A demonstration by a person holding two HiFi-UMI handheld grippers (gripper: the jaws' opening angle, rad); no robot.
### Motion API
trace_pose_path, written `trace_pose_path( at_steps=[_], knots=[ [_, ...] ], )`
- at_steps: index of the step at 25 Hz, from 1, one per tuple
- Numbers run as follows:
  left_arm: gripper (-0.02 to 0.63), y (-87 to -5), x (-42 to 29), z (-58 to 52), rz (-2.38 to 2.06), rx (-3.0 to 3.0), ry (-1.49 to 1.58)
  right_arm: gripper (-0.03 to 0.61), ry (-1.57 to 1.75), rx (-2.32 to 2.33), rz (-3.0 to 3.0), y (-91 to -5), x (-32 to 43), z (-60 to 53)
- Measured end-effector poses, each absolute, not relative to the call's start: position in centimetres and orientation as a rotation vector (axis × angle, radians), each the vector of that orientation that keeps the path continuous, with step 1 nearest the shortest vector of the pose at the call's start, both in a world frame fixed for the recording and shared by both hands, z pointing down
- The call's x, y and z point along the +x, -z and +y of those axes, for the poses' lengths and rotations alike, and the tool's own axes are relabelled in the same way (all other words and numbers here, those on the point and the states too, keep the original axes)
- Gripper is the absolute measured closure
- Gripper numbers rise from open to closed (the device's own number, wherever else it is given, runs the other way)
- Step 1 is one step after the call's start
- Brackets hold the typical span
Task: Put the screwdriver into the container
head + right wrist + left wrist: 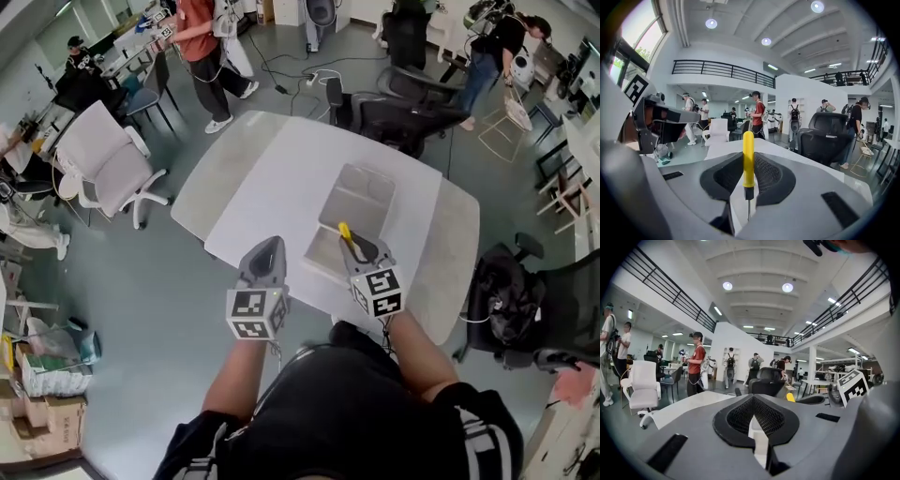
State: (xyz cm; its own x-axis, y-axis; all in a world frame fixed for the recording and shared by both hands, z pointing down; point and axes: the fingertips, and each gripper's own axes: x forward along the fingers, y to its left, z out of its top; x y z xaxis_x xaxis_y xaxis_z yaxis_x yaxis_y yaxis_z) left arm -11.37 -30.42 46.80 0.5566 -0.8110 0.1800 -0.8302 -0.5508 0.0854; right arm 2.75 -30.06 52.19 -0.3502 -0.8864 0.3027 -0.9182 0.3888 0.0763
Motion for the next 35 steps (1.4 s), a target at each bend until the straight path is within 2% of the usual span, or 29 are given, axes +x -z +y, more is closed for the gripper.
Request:
trace_pose_path(
  at_steps=[18, 35],
  knots=[
    [0.606, -52.6, -10.6, -33.6, -1.372, 2.500, -0.307, 0.511, -0.424, 1.309, -2.169, -65.6, 2.6, -33.2],
    [0.604, -53.8, -11.2, -33.7, -1.441, 2.433, -0.358, 0.511, -0.467, 0.996, -1.952, -72.2, 1.0, -34.4]
  ],
)
